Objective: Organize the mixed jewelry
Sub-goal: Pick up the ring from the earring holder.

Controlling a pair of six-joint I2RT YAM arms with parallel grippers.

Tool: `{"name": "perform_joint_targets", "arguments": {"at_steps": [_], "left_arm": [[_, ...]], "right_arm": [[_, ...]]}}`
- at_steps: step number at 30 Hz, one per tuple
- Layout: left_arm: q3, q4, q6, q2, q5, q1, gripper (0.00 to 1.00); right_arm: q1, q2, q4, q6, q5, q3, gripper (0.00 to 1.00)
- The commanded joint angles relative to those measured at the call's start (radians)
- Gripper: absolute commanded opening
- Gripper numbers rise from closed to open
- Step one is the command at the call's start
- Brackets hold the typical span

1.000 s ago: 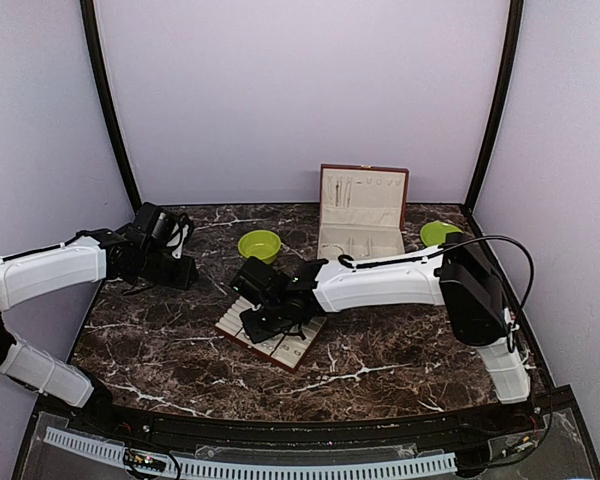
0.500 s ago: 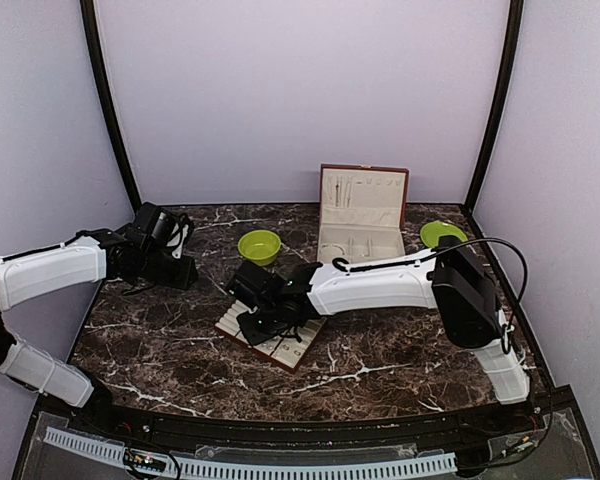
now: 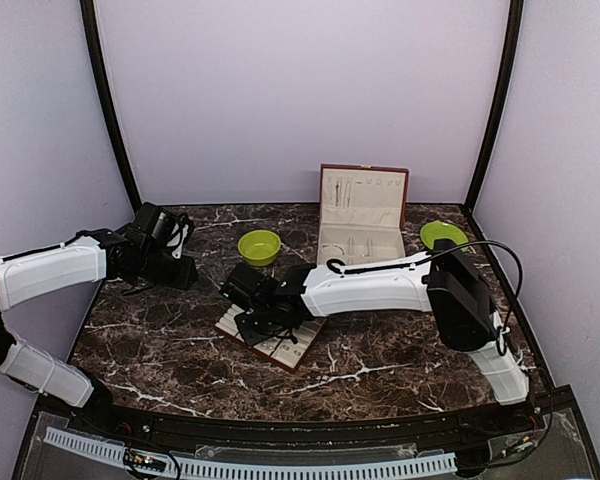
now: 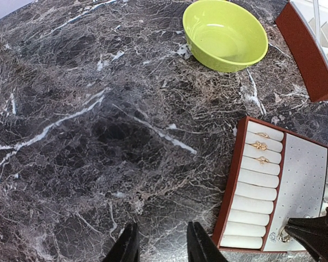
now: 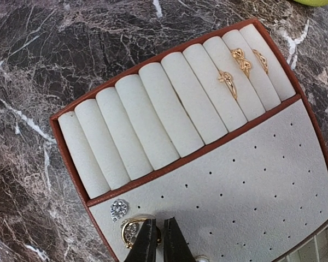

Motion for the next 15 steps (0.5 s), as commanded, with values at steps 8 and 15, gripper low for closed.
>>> {"name": "perform_joint_targets", "arguments": {"at_steps": [8, 15], "left_arm": [[0.002, -0.009, 0.006, -0.025, -0.006, 0.007, 0.32], [0.003, -0.010, 0.007, -0.023, -0.013, 0.007, 0.32]], "right_arm": [[0.020, -0.006, 0.000, 0.052, 0.023, -0.005, 0.00], [0.015, -0.069, 0.046, 0.048, 0.030, -0.045, 0.00]]}}
